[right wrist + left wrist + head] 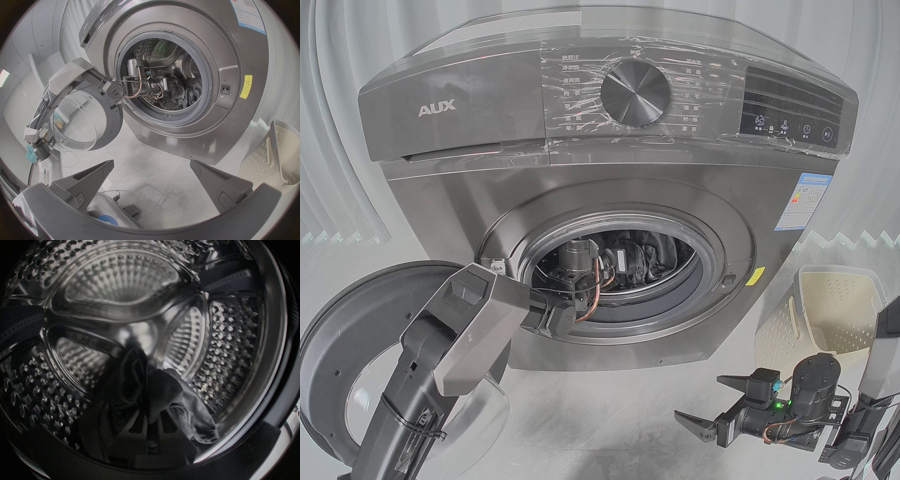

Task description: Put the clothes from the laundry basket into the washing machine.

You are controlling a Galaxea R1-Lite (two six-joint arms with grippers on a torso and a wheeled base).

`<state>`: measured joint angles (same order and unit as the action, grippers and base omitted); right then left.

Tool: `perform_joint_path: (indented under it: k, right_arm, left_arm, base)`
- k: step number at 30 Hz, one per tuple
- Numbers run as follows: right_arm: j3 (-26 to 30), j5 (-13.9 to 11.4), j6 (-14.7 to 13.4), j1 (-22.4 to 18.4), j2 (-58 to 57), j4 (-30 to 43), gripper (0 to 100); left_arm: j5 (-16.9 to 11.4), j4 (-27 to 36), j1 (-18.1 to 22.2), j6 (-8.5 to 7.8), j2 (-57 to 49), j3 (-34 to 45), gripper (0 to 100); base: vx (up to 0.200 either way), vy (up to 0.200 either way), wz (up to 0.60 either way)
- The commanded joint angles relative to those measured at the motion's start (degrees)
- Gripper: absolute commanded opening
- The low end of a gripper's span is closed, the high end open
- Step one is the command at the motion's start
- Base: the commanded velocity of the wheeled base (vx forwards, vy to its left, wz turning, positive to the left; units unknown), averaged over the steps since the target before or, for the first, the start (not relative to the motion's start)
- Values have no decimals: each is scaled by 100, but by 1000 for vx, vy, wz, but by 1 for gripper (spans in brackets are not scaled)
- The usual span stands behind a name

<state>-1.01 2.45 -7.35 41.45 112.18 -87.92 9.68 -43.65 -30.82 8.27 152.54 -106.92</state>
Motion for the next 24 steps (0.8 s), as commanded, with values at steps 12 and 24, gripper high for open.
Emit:
perform_joint_path:
  k: [12, 24]
  right_arm:
    - [84, 1, -3, 4, 6, 3, 100]
    - [84, 1, -3, 4, 15, 3, 100]
  left_arm:
    - [306, -266, 217, -44, 689, -767, 0]
    - [306, -258, 129, 26, 645, -767, 100]
  base:
    - [0, 0, 0]
    - [0, 0, 0]
